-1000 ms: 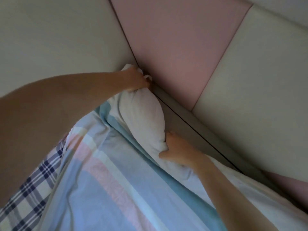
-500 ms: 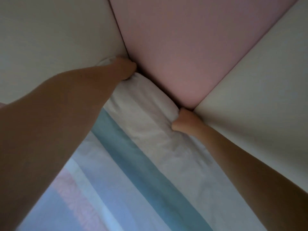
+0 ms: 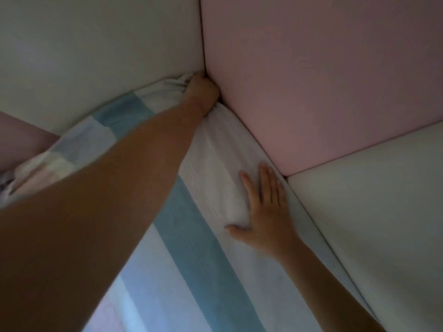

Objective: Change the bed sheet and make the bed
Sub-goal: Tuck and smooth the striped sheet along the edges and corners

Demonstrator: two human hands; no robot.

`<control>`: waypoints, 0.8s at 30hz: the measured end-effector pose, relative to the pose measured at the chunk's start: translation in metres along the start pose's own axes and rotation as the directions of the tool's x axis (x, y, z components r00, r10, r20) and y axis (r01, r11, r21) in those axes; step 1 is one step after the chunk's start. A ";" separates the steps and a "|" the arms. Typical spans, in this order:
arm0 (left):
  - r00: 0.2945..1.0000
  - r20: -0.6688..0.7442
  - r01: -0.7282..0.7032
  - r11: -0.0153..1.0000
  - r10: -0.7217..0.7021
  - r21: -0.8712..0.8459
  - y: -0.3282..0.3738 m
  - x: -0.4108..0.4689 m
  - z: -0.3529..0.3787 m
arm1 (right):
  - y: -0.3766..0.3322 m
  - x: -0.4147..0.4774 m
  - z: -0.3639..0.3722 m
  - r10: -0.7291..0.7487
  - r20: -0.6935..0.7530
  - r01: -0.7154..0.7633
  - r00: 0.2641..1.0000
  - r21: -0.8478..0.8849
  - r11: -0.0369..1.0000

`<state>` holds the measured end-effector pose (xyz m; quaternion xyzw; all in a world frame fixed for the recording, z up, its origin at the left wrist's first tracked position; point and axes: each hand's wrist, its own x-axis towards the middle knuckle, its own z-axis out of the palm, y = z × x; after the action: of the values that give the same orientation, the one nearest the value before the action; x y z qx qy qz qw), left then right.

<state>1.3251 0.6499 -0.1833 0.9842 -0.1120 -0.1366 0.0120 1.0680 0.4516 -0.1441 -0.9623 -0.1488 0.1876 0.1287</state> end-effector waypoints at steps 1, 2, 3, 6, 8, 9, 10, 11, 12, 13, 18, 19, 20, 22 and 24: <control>0.999 0.014 0.031 0.998 -0.031 -0.059 0.006 -0.005 -0.004 | 0.001 -0.002 0.003 -0.017 0.043 0.015 0.999 0.036 0.999; 1.000 -0.009 0.010 0.996 -0.011 -0.089 0.010 -0.015 -0.010 | 0.003 0.003 -0.003 -0.050 0.075 0.044 0.996 0.079 0.996; 1.000 -0.010 0.021 0.999 -0.021 -0.025 0.014 -0.029 -0.022 | 0.006 0.007 -0.002 -0.060 0.116 0.045 0.991 0.128 0.991; 0.962 -0.272 -0.004 0.998 0.023 0.068 0.002 -0.067 -0.044 | 0.006 0.015 -0.007 -0.005 0.179 -0.030 0.984 0.191 0.981; 0.869 -0.492 -0.017 0.988 -0.062 -0.156 0.004 -0.102 -0.035 | 0.000 0.012 -0.003 -0.001 -0.029 0.005 1.000 0.157 0.988; 0.794 -0.600 -0.055 0.970 -0.102 -0.237 0.010 -0.132 -0.028 | -0.004 0.005 0.002 0.013 -0.138 0.002 0.990 0.112 0.994; 0.741 -0.652 -0.076 0.944 -0.162 -0.320 0.017 -0.171 -0.021 | -0.011 -0.008 0.008 0.003 -0.226 0.017 0.974 0.088 0.996; 0.726 -0.662 -0.073 0.936 -0.187 -0.344 0.022 -0.209 -0.010 | -0.019 -0.023 0.015 -0.047 -0.289 0.072 0.956 0.077 0.994; 0.746 -0.634 -0.036 0.938 -0.204 -0.344 0.022 -0.251 0.005 | -0.031 -0.040 0.023 -0.186 -0.264 0.201 0.946 0.031 0.979; 0.784 -0.576 0.031 0.941 -0.232 -0.337 0.019 -0.296 0.022 | -0.043 -0.057 0.035 -0.382 -0.189 0.380 0.905 -0.049 0.924; 0.790 -0.316 0.480 0.851 -0.524 -0.211 -0.039 -0.402 0.092 | -0.035 -0.022 0.051 -0.766 0.230 0.777 0.600 -0.395 0.490; 0.768 -0.294 0.545 0.822 -0.569 -0.168 -0.055 -0.408 0.099 | -0.035 0.011 0.045 -0.756 0.193 0.742 0.625 -0.446 0.500; 0.766 -0.275 0.570 0.811 -0.582 -0.128 -0.065 -0.405 0.103 | -0.034 0.043 0.032 -0.718 0.144 0.678 0.681 -0.493 0.545; 0.766 -0.237 0.591 0.800 -0.597 -0.106 -0.078 -0.402 0.114 | -0.050 0.109 0.011 -0.646 0.060 0.567 0.761 -0.546 0.617; 0.773 -0.246 0.578 0.809 -0.585 -0.108 -0.083 -0.396 0.122 | -0.074 0.159 -0.003 -0.530 -0.042 0.430 0.847 -0.532 0.729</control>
<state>0.9384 0.8203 -0.2000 0.9794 0.2018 -0.0008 -0.0031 1.1918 0.5727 -0.1704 -0.9030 -0.4241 0.0090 -0.0691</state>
